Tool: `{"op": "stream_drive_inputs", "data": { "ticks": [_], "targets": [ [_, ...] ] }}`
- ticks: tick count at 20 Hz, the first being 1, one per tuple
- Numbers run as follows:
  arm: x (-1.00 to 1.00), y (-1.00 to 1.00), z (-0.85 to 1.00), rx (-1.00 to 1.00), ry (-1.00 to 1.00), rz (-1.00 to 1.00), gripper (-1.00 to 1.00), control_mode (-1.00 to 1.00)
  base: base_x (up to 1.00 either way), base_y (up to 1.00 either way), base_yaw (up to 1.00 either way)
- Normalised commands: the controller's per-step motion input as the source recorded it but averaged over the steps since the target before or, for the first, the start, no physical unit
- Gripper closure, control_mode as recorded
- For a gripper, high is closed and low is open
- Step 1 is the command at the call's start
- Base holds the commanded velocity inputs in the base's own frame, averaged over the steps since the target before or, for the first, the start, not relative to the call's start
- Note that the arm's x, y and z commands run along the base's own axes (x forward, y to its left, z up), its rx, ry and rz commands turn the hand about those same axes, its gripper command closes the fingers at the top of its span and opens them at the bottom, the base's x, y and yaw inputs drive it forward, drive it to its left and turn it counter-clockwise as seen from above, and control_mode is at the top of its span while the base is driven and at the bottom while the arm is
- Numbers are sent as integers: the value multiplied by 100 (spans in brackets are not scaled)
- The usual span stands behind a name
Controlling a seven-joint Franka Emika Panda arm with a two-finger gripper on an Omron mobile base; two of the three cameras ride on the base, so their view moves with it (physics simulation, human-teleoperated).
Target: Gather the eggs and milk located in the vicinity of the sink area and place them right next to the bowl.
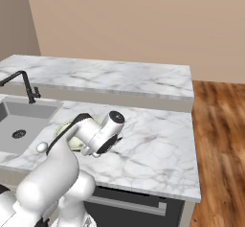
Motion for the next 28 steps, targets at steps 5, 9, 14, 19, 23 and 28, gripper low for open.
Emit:
{"op": "stream_drive_inputs", "data": {
  "ticks": [5, 9, 14, 19, 23, 28],
  "targets": [
    [-64, 3, 28, 0, 0, -9, -100, -100, 0, 0, 0],
    [-61, 39, 38, 0, 4, -17, -100, -100, 0, 0, 0],
    [-62, 88, 30, -1, 7, -28, -100, -100, 0, 0, 0],
    [-17, 100, 23, -7, 25, -33, -100, -100, 0, 0, 0],
    [-16, 96, 21, -7, 33, -34, -100, -100, 0, 0, 0],
    [-7, 91, 2, -13, 25, -31, -100, -100, 0, 0, 0]
  ]
}}
